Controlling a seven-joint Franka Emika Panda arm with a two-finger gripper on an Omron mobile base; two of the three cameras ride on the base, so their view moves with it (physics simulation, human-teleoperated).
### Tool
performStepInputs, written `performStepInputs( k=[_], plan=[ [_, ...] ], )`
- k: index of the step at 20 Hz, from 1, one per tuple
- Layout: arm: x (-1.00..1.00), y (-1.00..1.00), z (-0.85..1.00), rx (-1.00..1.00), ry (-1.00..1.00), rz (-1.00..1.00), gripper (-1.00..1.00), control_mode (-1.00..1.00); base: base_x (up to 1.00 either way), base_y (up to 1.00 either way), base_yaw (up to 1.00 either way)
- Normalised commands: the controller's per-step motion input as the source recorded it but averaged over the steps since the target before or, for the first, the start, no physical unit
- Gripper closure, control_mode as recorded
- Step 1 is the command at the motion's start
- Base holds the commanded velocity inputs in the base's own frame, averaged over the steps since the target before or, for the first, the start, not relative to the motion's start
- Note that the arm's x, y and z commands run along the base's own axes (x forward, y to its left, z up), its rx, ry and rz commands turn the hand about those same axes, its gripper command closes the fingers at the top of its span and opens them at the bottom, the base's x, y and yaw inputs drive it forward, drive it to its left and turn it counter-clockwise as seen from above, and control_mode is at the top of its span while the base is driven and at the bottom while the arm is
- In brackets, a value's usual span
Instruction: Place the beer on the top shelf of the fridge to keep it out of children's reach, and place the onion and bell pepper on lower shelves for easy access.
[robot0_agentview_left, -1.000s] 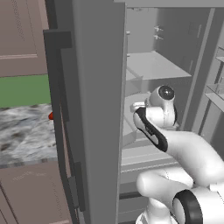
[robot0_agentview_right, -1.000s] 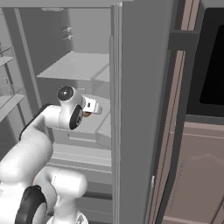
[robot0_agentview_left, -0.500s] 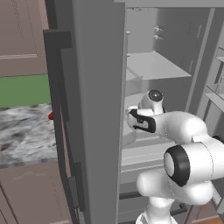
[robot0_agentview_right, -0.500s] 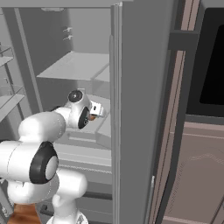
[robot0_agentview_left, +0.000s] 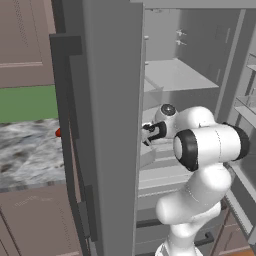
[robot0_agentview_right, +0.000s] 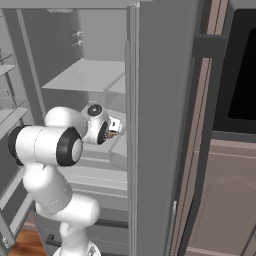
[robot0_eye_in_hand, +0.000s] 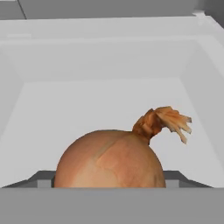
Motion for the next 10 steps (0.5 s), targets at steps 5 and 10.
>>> performStepInputs(
  k=[5,10],
  plan=[
    [0.57,0.00,-0.47,0.00,0.00,0.00,1.00,-1.00,0.00,0.00,0.00],
    [0.61,-0.01,-0.38,0.01,0.00,0.00,1.00,-1.00,0.00,0.00,0.00]
  ],
)
